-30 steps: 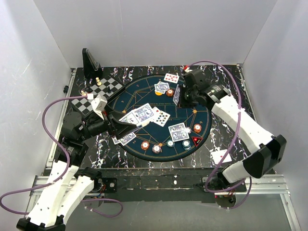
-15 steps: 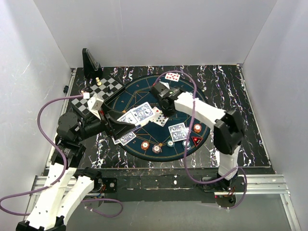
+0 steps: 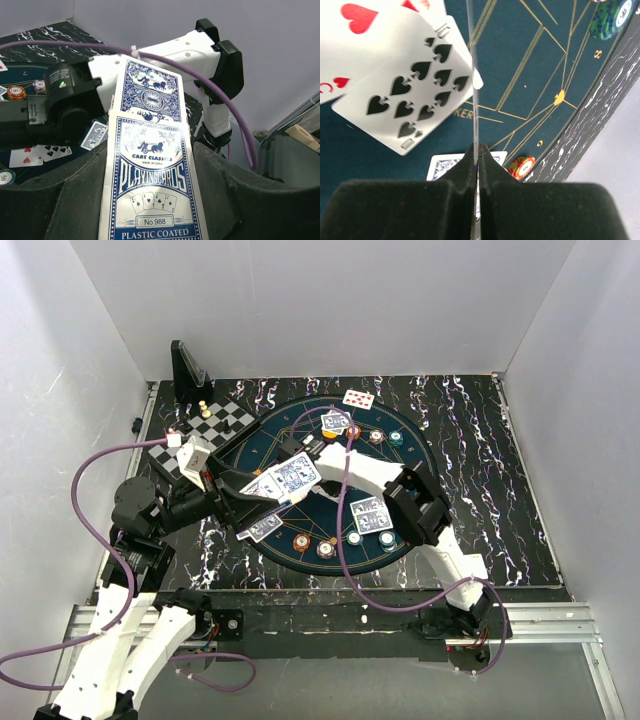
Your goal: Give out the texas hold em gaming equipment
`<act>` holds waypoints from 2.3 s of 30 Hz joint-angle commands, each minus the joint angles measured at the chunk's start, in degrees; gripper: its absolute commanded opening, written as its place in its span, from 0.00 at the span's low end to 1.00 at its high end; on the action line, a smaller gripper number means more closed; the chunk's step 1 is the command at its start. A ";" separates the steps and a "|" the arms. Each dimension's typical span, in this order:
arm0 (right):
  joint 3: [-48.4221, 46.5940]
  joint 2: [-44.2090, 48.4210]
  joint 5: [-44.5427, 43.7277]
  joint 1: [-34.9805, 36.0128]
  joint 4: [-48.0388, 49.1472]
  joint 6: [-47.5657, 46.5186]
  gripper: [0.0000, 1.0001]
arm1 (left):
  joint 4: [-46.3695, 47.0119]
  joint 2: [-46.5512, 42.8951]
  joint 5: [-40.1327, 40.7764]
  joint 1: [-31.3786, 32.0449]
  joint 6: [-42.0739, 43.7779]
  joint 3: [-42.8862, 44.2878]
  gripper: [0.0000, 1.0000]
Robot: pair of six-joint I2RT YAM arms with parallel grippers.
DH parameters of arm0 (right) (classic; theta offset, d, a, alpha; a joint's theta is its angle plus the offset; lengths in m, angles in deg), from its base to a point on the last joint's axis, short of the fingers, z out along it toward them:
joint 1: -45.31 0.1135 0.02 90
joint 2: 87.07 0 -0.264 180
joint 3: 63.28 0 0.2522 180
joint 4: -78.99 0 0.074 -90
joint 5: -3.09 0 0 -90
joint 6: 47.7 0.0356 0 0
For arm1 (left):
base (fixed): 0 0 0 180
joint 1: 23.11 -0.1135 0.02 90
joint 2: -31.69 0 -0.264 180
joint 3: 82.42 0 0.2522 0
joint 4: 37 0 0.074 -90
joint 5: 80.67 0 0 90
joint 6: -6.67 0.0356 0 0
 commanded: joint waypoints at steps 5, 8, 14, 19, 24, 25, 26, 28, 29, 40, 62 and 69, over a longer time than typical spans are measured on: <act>-3.94 -5.04 -2.96 2.83 -3.72 1.32 0.12 | -0.80 -0.91 -0.10 -0.49 0.80 1.53 0.00; -4.38 -4.34 -0.94 3.10 -3.28 2.11 0.22 | -0.80 -0.91 0.07 -0.49 0.89 1.53 0.00; -4.82 1.19 2.67 3.45 -0.29 1.77 0.39 | -0.98 -0.91 0.07 -0.49 0.89 2.23 0.00; -5.26 4.97 6.18 2.75 -0.20 3.33 0.50 | -1.33 -0.82 -0.01 -0.66 0.89 2.93 0.00; -2.98 12.78 15.40 -1.72 2.00 6.68 0.61 | -1.59 -0.56 -0.02 -0.58 1.24 3.28 0.00; -2.54 14.72 17.77 -2.87 2.35 7.38 0.63 | -1.68 -0.47 0.07 -0.66 1.33 3.46 0.00; -2.45 16.39 19.88 -4.36 2.35 8.26 0.64 | -1.68 -0.38 0.07 -0.66 1.33 3.37 0.00; -1.83 20.08 24.71 -6.91 2.79 9.58 0.70 | -1.51 -0.38 0.07 -0.66 1.33 3.29 0.00; -1.13 22.27 26.56 -8.14 3.31 10.11 0.71 | -1.33 -0.29 0.07 -0.66 1.33 3.11 0.00; 14.06 44.95 54.67 -18.43 14.98 21.44 0.86 | -0.98 0.50 -0.72 -0.84 3.70 0.83 0.00; 21.64 48.49 76.68 -8.78 38.12 36.83 0.90 | 1.04 3.23 -2.48 -0.84 6.69 -1.64 0.00; 24.18 46.82 75.80 -5.25 40.84 37.97 0.91 | 1.75 3.31 -2.74 -0.75 5.72 -1.64 0.00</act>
